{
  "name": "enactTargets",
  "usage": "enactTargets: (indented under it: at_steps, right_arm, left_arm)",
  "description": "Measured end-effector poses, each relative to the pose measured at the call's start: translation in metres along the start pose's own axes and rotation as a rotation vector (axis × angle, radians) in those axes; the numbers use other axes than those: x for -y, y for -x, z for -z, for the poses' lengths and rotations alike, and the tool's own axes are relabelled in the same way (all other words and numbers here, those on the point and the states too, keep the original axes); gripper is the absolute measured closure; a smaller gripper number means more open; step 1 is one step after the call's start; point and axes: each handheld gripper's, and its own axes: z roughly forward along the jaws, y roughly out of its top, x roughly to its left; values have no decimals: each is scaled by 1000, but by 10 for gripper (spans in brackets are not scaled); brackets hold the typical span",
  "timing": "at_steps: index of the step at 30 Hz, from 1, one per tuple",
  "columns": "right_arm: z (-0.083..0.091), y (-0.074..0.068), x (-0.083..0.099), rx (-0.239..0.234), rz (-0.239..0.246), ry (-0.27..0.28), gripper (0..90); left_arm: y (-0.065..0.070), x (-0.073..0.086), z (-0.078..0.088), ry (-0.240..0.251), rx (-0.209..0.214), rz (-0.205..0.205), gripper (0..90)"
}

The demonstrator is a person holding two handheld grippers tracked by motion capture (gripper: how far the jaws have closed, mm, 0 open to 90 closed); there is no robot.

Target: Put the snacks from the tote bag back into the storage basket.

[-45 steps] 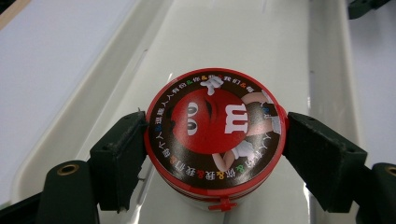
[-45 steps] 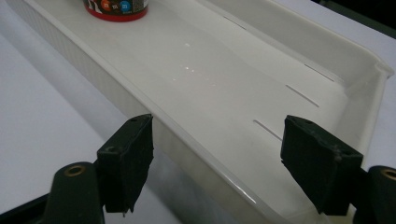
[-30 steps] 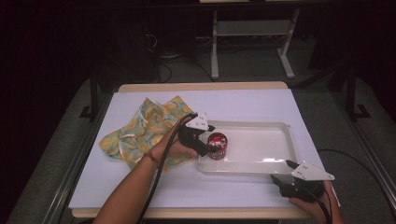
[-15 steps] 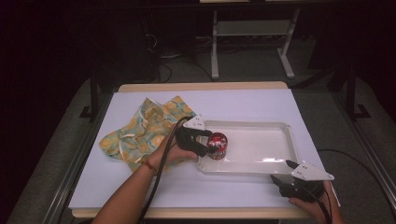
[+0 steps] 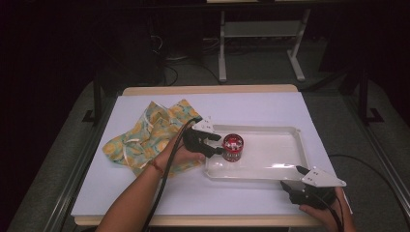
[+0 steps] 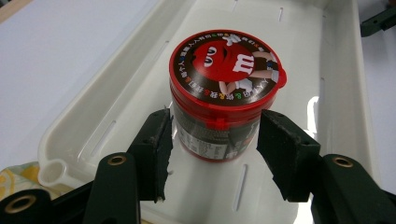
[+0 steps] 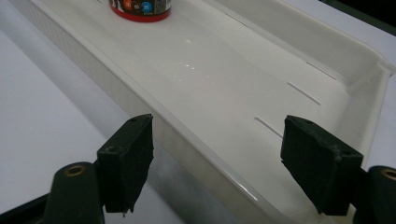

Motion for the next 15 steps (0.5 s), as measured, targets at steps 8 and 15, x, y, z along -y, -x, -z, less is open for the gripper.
enactTargets:
  at_steps: [8,15]
  right_arm:
    - [1,0,0,0,0,0,248]
    - [0,0,0,-1,2,-2,248]
  left_arm:
    - [5,-3,6,24,-10,-23,408]
    - [14,-6,24,59,-67,-65,371]
